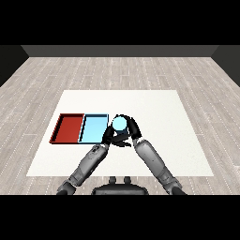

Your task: Pick the blue can and put it in the blue box

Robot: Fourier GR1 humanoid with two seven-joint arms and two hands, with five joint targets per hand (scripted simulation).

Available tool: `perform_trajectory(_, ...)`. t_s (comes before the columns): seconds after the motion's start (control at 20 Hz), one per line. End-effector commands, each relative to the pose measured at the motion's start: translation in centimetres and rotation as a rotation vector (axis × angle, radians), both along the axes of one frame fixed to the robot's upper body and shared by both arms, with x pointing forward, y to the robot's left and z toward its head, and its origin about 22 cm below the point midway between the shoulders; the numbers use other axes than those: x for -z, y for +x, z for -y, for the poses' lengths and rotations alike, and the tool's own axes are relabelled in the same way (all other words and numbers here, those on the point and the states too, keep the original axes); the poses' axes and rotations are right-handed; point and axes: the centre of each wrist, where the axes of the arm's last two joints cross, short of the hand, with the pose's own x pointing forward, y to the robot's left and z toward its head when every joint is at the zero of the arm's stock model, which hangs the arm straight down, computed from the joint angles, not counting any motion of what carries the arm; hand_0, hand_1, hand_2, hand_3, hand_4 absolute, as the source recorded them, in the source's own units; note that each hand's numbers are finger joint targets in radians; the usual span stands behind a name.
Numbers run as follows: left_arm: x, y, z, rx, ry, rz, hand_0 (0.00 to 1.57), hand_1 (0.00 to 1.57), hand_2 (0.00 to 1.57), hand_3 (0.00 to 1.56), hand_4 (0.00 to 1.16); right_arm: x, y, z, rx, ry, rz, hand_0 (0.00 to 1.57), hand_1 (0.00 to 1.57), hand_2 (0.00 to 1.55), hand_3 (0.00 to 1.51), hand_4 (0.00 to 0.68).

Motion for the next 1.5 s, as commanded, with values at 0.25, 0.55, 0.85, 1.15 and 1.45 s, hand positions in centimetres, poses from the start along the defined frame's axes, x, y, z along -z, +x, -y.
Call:
perform_trajectory(0.25, 0.2, 0.3, 1.1, -0.072, -0.054, -0.055, 1.11, 1.11, 1.26, 1.23, 1.06, -0.6, -0.3, -0.1, -0.02, 0.018, -0.025, 1.57, 1.57, 1.47, 1.38, 0.57)
perform_trajectory(0.55, 0.1, 1.1, 0.0, -0.105, 0.008, -0.032, 1.57, 1.57, 1.57, 1.49, 1.14, 0.3, -1.4, 0.8, -0.008, 0.003, -0.02, 1.5, 1.5, 1.46, 1.38, 0.559)
perform_trajectory(0.85, -0.1, 0.6, 0.4, -0.191, 0.007, 0.006, 1.57, 1.57, 1.56, 1.48, 1.14, -0.8, 0.2, 0.2, -0.019, 0.099, -0.062, 1.43, 1.43, 1.38, 1.3, 0.377)
perform_trajectory(1.15, 0.5, 0.3, 0.5, -0.18, 0.008, 0.023, 1.57, 1.57, 1.57, 1.49, 1.13, 0.1, -0.2, 0.1, -0.032, 0.069, -0.056, 0.0, 0.0, 0.0, 0.0, 0.0)
perform_trajectory(1.45, 0.6, 1.7, -0.2, -0.196, 0.037, 0.036, 1.57, 1.57, 1.57, 1.49, 1.13, 1.4, -0.9, 0.9, -0.071, 0.022, -0.045, 0.0, 0.0, 0.0, 0.0, 0.0)
